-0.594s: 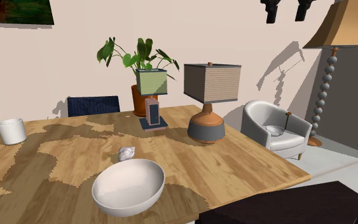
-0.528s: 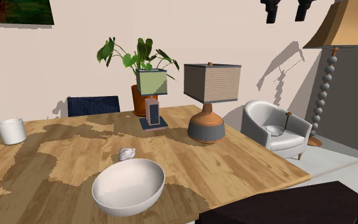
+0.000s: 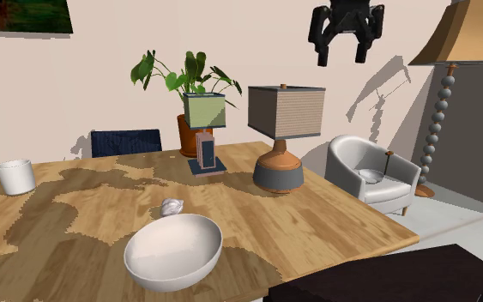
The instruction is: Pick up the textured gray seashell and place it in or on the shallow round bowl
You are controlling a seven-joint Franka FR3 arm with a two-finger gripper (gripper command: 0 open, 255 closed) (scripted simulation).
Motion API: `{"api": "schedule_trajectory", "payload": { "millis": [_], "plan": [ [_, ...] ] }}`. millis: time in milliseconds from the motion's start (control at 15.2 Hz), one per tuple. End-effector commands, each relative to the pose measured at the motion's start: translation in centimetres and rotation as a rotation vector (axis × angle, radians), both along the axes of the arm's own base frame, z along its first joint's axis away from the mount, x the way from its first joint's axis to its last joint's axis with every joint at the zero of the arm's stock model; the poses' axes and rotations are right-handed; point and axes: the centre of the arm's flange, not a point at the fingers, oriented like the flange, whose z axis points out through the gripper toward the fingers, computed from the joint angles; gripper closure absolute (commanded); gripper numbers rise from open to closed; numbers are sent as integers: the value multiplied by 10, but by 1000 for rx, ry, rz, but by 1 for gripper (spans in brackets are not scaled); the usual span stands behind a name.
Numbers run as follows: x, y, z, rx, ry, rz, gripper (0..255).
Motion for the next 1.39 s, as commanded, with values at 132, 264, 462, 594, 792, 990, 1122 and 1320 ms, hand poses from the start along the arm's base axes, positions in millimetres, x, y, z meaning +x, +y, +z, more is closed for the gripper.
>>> {"api": "schedule_trajectory", "payload": {
  "millis": [132,264,462,594,792,990,1122,1320],
  "plan": [
    [19,34,-33,10,13,1,0],
    [27,51,-50,14,20,3,0],
    [41,78,-76,21,30,4,0],
    [49,96,-93,26,37,5,0],
    [62,123,-118,33,47,7,0],
    [74,150,-143,40,57,9,0],
    [82,168,-160,44,64,10,0],
    [94,196,-186,51,74,11,0]
  ]
}}
